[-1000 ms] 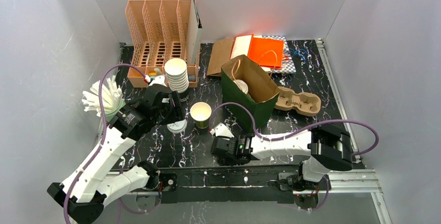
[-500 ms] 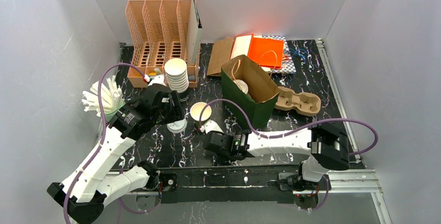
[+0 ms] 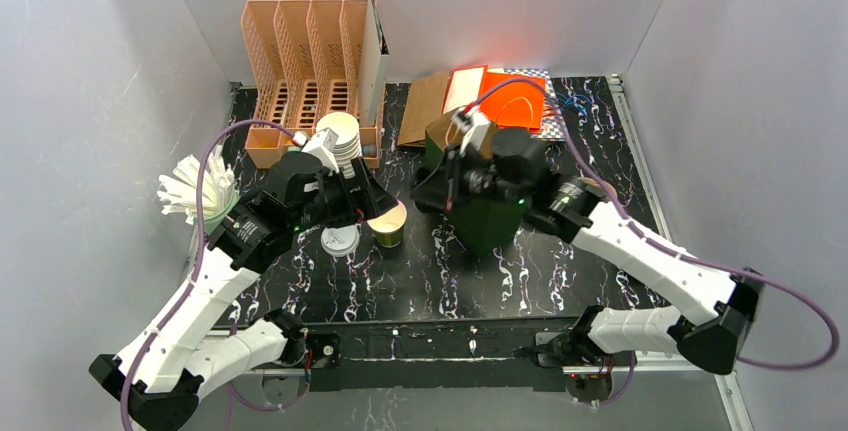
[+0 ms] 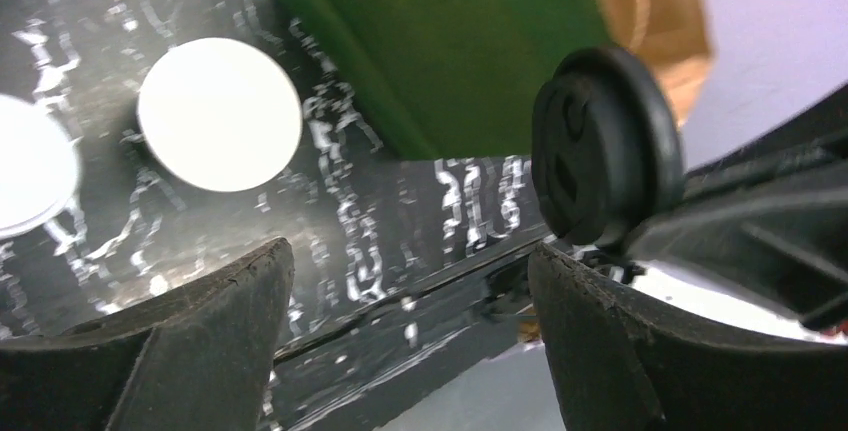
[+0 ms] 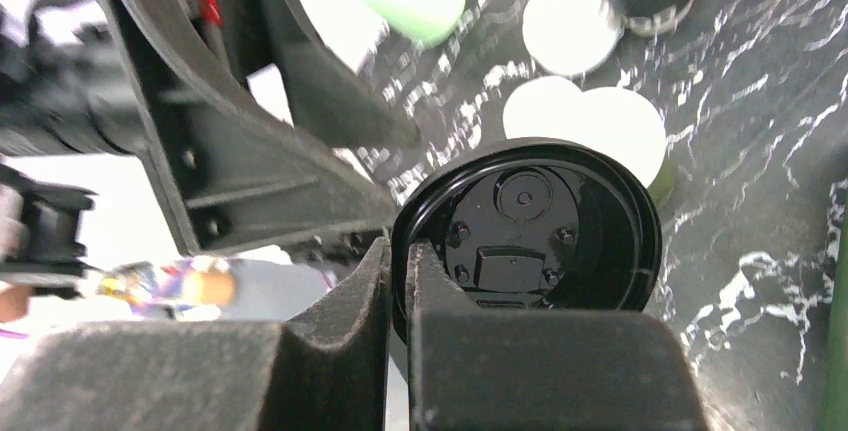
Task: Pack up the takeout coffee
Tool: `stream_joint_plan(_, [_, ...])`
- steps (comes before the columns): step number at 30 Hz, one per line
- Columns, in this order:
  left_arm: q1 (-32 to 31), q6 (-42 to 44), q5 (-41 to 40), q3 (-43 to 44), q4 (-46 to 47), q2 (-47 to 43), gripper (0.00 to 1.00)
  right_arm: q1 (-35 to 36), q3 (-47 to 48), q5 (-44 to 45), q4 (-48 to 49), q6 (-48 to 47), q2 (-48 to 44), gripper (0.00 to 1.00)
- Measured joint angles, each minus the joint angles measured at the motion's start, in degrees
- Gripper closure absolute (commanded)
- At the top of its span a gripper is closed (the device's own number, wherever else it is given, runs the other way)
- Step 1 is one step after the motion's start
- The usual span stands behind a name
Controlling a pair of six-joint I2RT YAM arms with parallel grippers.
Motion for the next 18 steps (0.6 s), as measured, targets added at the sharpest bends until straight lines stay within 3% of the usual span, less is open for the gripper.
stream_joint_plan(4, [0.00, -3.06, 1.60, 0.00, 6.73, -0.37, 0.04, -8.15, 0.09, -6.16, 3.61, 6.60, -2.80, 0.99])
stream_joint_plan(8, [0.00, -2.45, 1.99, 0.00, 13.05, -1.53, 0.05, -11.58, 2.34, -7.98, 3.41, 12.66, -0.79, 0.99])
stream_joint_plan(18, [0.00, 14.53, 7.17, -0.46, 29.81, -1.88, 0.15, -12.44, 5.57, -2.97, 19.12, 30.67, 5.05, 0.97])
